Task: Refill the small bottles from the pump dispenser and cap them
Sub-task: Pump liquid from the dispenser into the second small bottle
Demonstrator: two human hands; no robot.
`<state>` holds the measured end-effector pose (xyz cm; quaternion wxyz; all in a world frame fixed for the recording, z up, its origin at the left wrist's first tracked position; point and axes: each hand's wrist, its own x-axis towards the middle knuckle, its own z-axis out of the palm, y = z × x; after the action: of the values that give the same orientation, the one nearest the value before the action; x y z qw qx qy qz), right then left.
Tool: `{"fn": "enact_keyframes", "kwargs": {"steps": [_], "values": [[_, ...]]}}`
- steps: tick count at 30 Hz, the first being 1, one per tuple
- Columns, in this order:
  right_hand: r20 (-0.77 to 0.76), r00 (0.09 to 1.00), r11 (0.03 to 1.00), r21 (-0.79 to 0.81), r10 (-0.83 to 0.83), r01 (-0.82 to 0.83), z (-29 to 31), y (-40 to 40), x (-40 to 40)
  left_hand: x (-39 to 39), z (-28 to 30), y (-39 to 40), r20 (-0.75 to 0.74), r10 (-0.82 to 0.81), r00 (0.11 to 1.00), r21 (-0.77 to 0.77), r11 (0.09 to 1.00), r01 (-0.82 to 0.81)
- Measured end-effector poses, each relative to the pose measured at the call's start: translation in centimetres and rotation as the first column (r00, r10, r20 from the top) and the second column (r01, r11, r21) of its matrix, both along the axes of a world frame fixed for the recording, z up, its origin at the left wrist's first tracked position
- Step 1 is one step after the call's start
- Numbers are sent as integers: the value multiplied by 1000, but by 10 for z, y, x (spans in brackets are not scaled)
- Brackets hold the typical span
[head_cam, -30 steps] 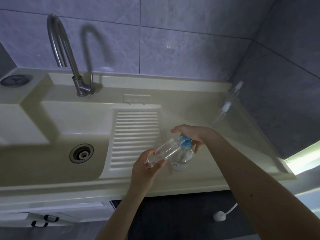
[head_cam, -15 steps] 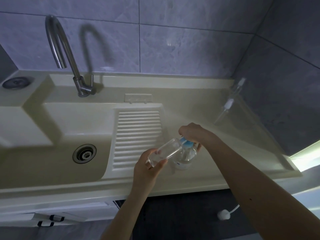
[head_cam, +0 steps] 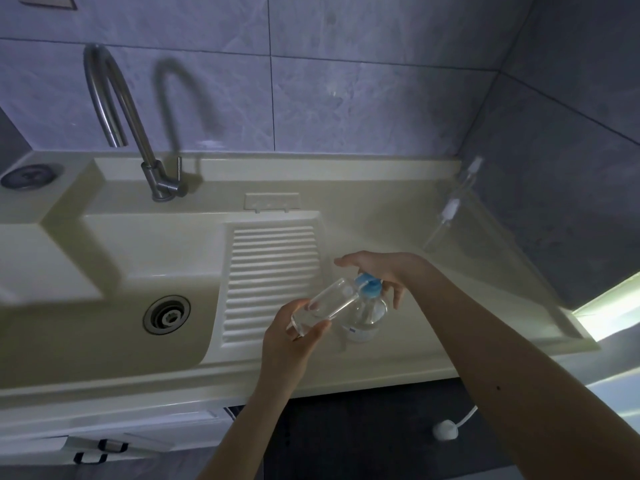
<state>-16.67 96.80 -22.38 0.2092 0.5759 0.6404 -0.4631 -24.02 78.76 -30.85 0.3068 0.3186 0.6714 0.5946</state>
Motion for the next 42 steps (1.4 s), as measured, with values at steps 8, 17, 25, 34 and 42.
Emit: {"fn": "enact_keyframes", "kwargs": {"steps": [8,17,25,34,42], "values": [[-26,998,959,280,57,-48,-9,-3,1,0,-7,1,2,23,1000,-9,1000,-23],[1,998,969,239,63,-61,-7,-2,-2,1,-10,1,18,39,999,-17,999,-38],[-7,999,998,36,47,-47,3,-3,1,-1,-4,1,25,16,1000,-7,1000,-16],[1,993,956,271,117,-113,-6,-5,2,-1,-6,1,0,35,999,-35,999,-35],[16,994,962,254,104,-105,-9,-2,0,-2,-3,1,-2,40,999,-51,998,-40]]}}
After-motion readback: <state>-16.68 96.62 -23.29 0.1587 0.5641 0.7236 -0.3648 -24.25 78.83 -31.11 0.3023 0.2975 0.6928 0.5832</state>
